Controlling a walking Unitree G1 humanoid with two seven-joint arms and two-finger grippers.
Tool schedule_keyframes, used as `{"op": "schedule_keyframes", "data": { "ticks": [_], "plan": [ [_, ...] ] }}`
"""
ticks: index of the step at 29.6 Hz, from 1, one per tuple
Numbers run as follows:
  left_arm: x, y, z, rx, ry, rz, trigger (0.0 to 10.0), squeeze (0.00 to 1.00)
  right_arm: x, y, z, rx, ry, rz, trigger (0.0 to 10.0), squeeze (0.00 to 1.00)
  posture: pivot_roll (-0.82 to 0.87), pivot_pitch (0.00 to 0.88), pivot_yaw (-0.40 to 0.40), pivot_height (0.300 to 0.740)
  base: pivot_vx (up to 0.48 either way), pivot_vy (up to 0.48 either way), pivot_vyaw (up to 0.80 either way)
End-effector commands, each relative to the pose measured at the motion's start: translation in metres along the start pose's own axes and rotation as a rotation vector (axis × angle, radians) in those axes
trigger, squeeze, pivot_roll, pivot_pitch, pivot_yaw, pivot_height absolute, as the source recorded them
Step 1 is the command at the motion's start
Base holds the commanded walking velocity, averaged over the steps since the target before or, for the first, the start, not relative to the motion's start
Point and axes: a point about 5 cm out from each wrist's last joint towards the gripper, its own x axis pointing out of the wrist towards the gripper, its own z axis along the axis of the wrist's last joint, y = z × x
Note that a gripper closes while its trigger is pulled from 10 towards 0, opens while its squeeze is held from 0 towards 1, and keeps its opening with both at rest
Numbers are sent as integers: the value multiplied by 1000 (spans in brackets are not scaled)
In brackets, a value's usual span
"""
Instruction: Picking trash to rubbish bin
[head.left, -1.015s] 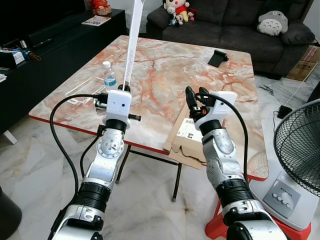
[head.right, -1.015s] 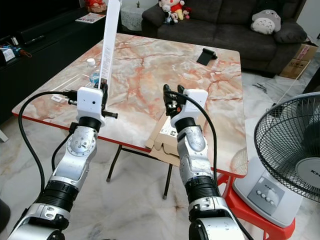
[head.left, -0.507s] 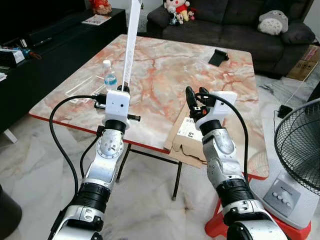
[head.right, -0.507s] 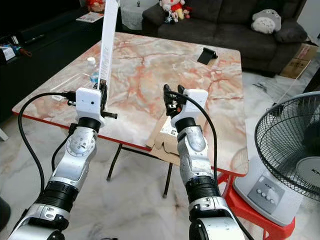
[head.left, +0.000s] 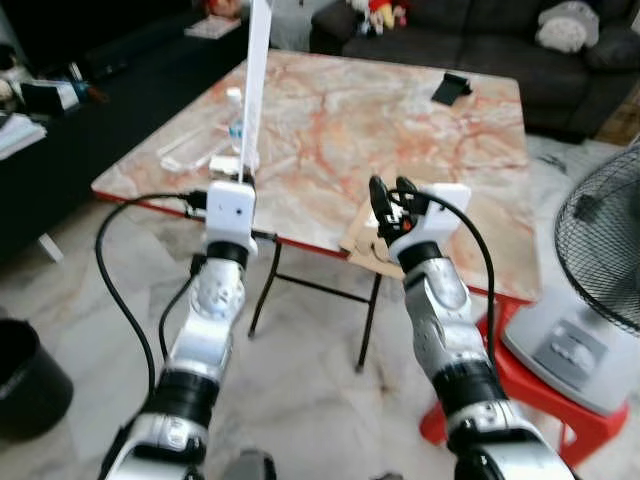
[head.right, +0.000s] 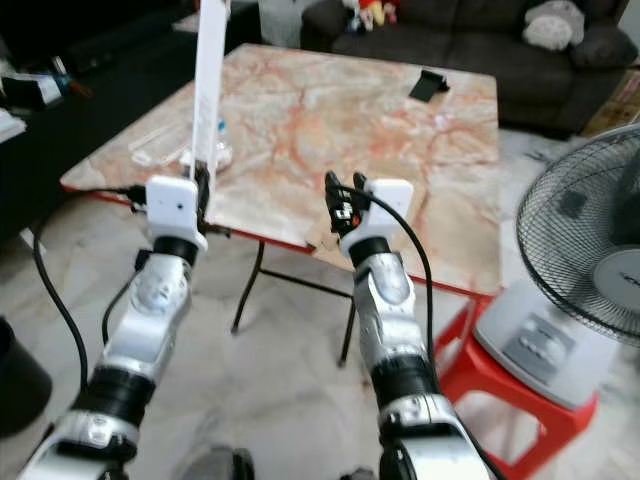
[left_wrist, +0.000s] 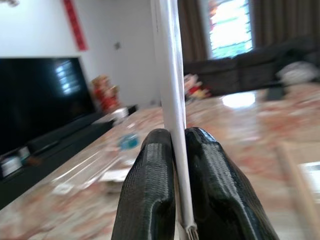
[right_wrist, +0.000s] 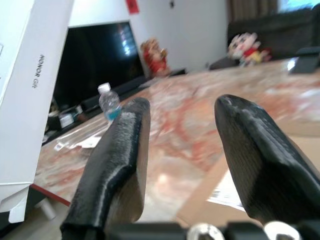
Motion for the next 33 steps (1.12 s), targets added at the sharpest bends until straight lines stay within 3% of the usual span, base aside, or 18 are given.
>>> {"op": "schedule_keyframes", "data": {
  "ticks": [1, 16, 26, 31, 32, 33],
  "plan": [
    [2, 2, 4, -1, -13, 3, 10000, 0, 2, 4, 4, -4, -13, 10, 10000, 0, -2, 62, -38, 740, -266, 0, 0],
    [1, 3, 1, -3, -2, 0, 10000, 0, 1, 3, 2, -3, -3, 11, 10000, 0, -2, 62, -38, 740, -269, 0, 0],
    [-20, 1, -47, -108, 226, -37, 10000, 0, -18, -27, -29, -5, 153, -73, 10000, 0, -2, 74, -44, 740, 0, 0, 0],
    [-39, 2, -86, -138, 414, -63, 10000, 0, -45, -54, -61, -28, 323, -154, 10000, 0, 0, 71, -46, 740, 0, 0, 0],
    [-39, 2, -86, -138, 414, -63, 10000, 0, -45, -54, -61, -28, 323, -154, 10000, 0, 0, 71, -46, 740, 0, 0, 0],
    [-51, 4, -102, -154, 498, -57, 10000, 0, -61, -62, -77, -52, 417, -172, 10000, 0, 0, 71, -46, 740, 0, 0, 500]
  ]
}}
